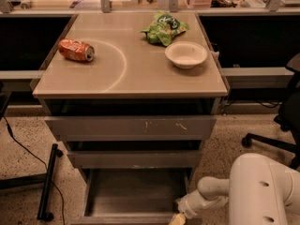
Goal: Open bottom drawer
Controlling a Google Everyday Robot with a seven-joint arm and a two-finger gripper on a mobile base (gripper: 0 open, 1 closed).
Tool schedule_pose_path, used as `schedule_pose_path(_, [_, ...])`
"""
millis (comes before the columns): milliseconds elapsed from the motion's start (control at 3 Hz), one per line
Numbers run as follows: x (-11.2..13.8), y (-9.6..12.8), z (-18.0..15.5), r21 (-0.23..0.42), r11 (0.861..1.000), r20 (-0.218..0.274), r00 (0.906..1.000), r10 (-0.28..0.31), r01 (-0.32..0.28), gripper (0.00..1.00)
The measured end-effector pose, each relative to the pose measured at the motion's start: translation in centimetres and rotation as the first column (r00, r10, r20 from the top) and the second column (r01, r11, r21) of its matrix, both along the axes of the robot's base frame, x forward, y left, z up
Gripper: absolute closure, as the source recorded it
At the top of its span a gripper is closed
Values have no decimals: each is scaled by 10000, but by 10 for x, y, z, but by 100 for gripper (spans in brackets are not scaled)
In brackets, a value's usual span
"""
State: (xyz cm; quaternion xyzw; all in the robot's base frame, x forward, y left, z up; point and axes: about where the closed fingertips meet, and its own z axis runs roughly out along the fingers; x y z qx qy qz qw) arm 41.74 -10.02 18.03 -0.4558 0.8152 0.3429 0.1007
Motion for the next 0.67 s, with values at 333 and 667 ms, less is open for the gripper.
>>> schedule_pose_path(333, [6, 0, -3, -213, 9998, 209, 9998, 57, -52, 0])
schedule_pose_path(667, [6, 1, -3, -213, 9998, 209, 9998, 57, -52, 0])
